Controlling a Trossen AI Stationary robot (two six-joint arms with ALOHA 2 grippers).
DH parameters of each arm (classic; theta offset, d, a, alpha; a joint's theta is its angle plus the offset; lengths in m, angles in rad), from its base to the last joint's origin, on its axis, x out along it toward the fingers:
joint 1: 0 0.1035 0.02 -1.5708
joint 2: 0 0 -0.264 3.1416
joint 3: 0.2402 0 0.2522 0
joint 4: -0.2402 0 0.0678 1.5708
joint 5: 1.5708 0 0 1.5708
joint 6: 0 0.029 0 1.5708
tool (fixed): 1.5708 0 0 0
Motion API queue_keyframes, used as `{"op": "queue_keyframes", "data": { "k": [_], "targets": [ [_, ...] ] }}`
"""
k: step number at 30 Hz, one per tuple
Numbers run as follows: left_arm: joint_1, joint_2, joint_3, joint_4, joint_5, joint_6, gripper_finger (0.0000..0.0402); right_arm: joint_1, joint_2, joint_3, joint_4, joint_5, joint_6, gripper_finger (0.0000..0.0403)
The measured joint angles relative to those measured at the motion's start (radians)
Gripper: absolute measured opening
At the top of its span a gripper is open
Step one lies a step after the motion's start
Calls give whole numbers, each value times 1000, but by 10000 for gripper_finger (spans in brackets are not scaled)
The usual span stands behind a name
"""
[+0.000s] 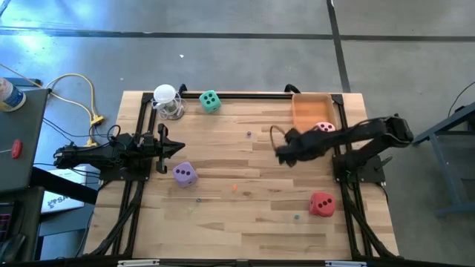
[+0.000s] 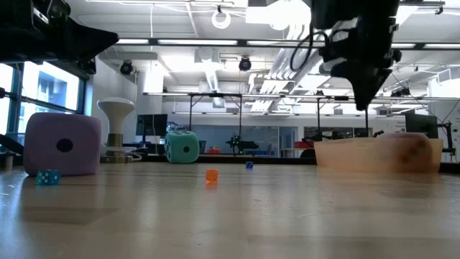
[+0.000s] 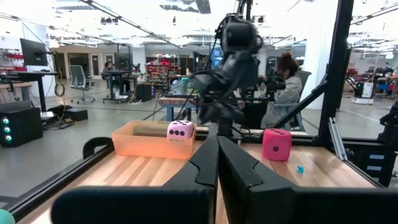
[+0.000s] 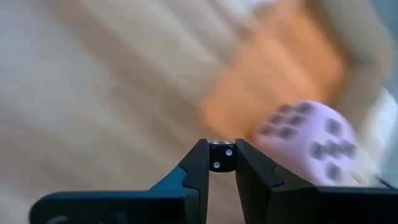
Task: Pick & Place Dice
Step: Put the black small die into the orange bin, then put the dark blue small die into the orange bin
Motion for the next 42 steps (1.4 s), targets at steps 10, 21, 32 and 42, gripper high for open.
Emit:
{"op": "queue_keyframes", "data": {
  "k": [10,21,32,42],
  "targets": [
    [0,0,0,0,0,0,0,-267,-2,-27,41,-50,-44,51],
    [0,0,0,0,0,0,0,-424,-1,-131,184,-59,-184,96],
    [0,0,0,0,0,0,0,-420,-1,-133,211,42,-161,221],
    [0,0,0,0,0,0,0,-324,-44,-133,204,150,-98,237]
  ]
}}
